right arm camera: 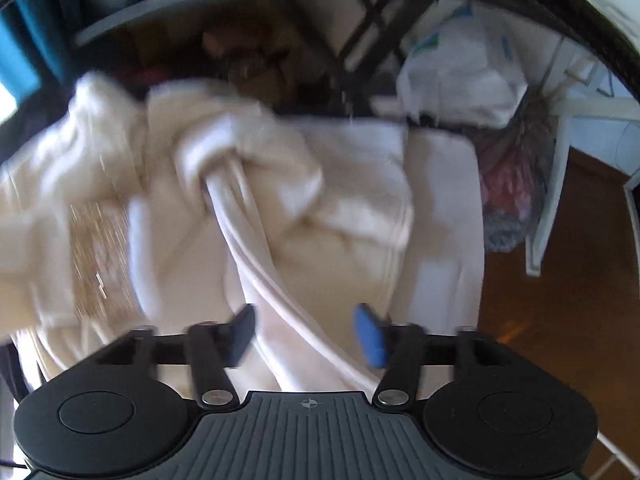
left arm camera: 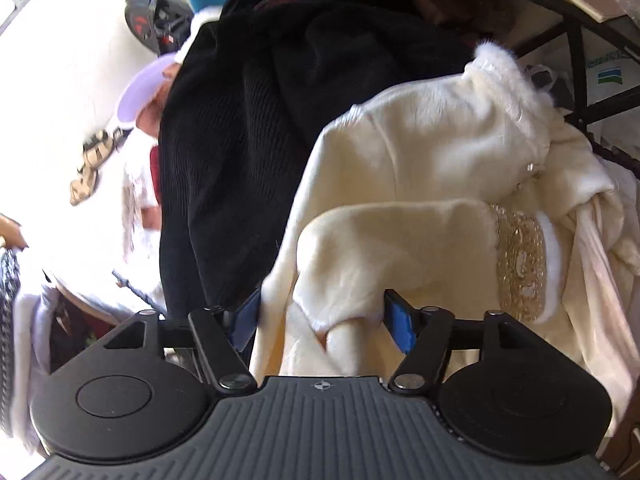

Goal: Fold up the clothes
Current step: 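Grasp the cream coat with the left tool while the right tool holds it, then lift the cream coat off the pile with both tools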

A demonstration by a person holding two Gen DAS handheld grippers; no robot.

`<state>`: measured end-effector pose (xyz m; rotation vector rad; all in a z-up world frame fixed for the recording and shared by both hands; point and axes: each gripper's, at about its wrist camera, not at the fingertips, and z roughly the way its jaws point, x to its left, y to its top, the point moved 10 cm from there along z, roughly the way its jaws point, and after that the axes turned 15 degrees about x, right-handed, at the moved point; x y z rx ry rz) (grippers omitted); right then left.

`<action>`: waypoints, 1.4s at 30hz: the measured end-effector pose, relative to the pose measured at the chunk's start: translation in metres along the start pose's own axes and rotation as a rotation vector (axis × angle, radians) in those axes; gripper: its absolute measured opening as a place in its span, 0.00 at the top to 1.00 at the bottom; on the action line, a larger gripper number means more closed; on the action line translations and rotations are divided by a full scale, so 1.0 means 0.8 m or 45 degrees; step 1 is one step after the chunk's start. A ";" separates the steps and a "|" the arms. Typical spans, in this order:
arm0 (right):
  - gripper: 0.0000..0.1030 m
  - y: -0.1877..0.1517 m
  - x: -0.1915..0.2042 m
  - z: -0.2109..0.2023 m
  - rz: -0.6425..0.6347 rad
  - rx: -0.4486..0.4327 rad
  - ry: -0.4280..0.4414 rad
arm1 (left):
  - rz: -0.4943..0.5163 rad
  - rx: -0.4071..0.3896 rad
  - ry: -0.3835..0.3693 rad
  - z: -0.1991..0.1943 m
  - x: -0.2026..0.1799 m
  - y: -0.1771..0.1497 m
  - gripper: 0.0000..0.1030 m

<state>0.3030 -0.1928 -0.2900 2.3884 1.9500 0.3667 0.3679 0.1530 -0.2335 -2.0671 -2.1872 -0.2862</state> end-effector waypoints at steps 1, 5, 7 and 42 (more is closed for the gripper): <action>0.35 0.013 0.006 -0.015 0.004 -0.074 0.029 | 0.013 -0.051 -0.008 -0.010 -0.001 0.009 0.20; 0.23 0.069 0.024 -0.027 -0.039 -0.191 0.150 | 0.061 -0.179 -0.090 -0.034 -0.013 0.065 0.15; 0.22 0.086 0.025 -0.008 -0.019 -0.178 0.176 | 0.090 -0.225 -0.107 -0.033 -0.019 0.097 0.15; 0.16 -0.027 0.018 0.035 -0.397 -0.088 -0.043 | 0.776 -0.063 0.096 0.067 -0.091 -0.027 0.54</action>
